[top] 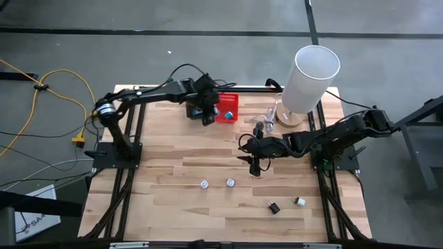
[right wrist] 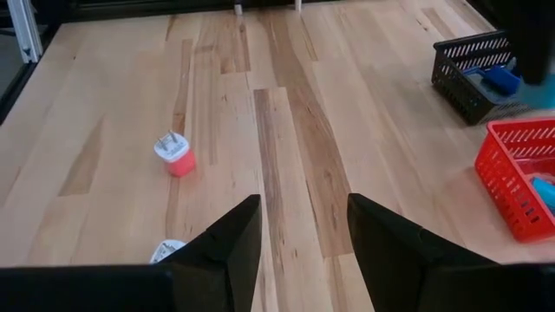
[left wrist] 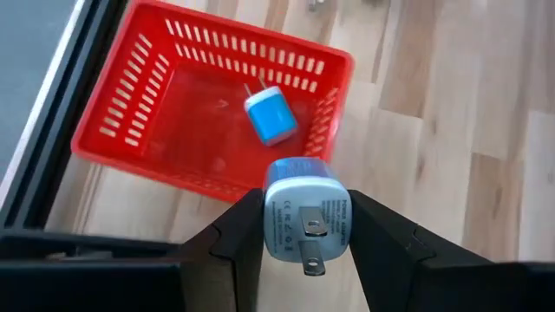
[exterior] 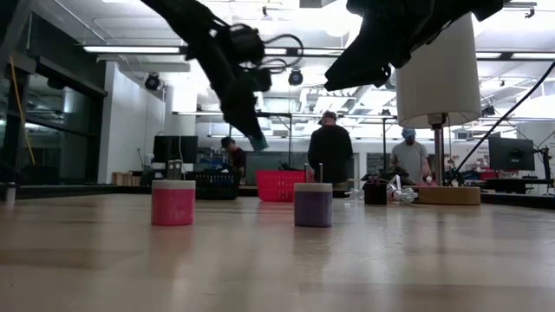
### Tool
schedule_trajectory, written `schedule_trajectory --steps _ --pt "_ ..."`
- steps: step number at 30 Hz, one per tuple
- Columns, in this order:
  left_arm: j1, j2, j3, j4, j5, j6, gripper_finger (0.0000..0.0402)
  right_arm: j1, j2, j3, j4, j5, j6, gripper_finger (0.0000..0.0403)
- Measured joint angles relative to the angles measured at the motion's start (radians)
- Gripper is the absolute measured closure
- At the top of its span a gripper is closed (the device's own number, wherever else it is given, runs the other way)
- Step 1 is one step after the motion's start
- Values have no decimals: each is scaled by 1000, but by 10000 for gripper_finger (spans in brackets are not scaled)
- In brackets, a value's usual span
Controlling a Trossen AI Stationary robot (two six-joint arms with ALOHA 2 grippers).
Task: Pick & Place Office items
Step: Put the blue charger adapter into the red basket
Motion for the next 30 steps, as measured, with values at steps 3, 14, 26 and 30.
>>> schedule_trajectory --steps 3,14,26,30 --pt "19 82 96 -66 8 26 263 0 0 0 0 0 0 243" --pt "45 270 303 -171 28 167 263 0 0 0 5 0 0 243" --pt "43 285 304 -185 13 244 263 0 0 0 5 0 0 243" --pt "39 312 304 -183 11 257 263 0 0 0 6 0 0 243"
